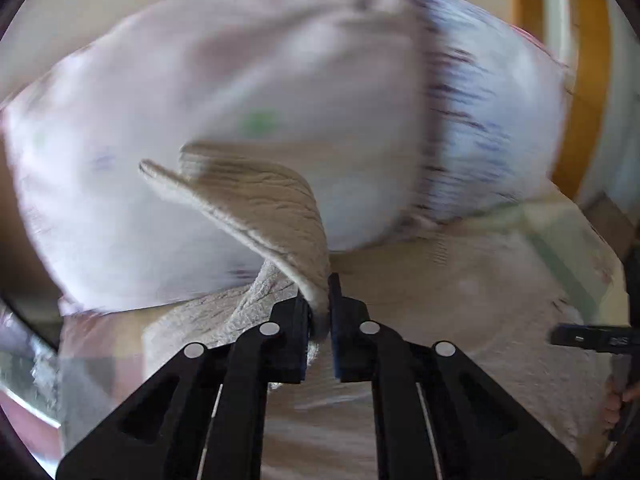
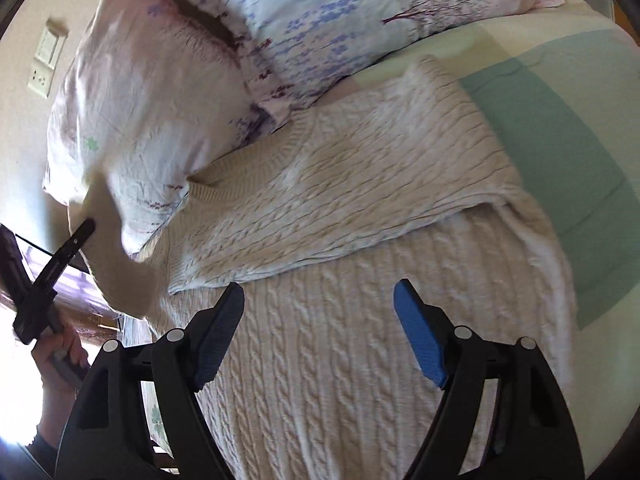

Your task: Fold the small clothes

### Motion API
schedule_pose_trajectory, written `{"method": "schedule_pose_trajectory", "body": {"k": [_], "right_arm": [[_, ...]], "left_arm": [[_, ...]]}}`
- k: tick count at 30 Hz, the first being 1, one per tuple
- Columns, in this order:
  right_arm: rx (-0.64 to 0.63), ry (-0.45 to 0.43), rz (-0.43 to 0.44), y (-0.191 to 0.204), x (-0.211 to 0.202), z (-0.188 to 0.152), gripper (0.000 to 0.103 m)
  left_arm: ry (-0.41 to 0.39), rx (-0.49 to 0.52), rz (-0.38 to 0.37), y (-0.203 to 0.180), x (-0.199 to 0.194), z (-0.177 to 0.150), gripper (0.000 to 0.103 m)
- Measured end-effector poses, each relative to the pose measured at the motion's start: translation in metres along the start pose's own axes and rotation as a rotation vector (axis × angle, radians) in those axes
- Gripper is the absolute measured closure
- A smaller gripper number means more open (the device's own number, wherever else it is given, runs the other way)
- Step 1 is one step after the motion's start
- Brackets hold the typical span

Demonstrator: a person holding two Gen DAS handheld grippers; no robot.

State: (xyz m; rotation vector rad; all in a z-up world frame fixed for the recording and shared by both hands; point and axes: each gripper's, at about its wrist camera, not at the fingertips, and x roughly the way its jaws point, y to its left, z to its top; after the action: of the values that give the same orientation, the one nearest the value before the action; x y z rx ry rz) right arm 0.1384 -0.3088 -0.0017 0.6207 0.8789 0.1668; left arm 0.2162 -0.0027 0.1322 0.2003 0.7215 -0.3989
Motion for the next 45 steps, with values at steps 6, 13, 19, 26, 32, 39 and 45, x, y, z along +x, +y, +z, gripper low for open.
{"method": "schedule_pose_trajectory", "body": {"k": [6, 13, 19, 26, 32, 39, 45], "right_arm": [[0.019, -0.012, -0.045, -0.035, -0.03, -0.007, 0.024], [0.121, 0.011, -0.051, -0.095, -0.079, -0.041, 0.033], [0.203, 0.139, 0.057, -0.117, -0.076, -0.071, 0.044], [0.336, 0.328, 0.248, -0.124, -0.066, -0.125, 0.09], [0.371, 0.329, 0.338, -0.116, -0.069, -0.132, 0.095], [0.369, 0.086, 0.578, -0.085, -0.065, -0.025, 0.095], [0.412, -0.115, 0.579, -0.069, -0.007, 0.113, 0.091]], "left_arm": [[0.156, 0.062, -0.066, -0.095, 0.05, -0.029, 0.056], [0.252, -0.306, 0.101, 0.032, -0.025, -0.135, 0.033], [0.338, -0.585, 0.005, 0.059, -0.059, -0.217, 0.053], [0.334, -0.712, -0.145, 0.031, -0.09, -0.259, 0.078], [0.362, -0.795, -0.201, 0.016, -0.089, -0.258, 0.096], [0.126, -0.76, -0.245, 0.09, -0.073, -0.155, 0.097], [0.042, -0.656, -0.147, 0.134, 0.009, -0.038, 0.088]]}}
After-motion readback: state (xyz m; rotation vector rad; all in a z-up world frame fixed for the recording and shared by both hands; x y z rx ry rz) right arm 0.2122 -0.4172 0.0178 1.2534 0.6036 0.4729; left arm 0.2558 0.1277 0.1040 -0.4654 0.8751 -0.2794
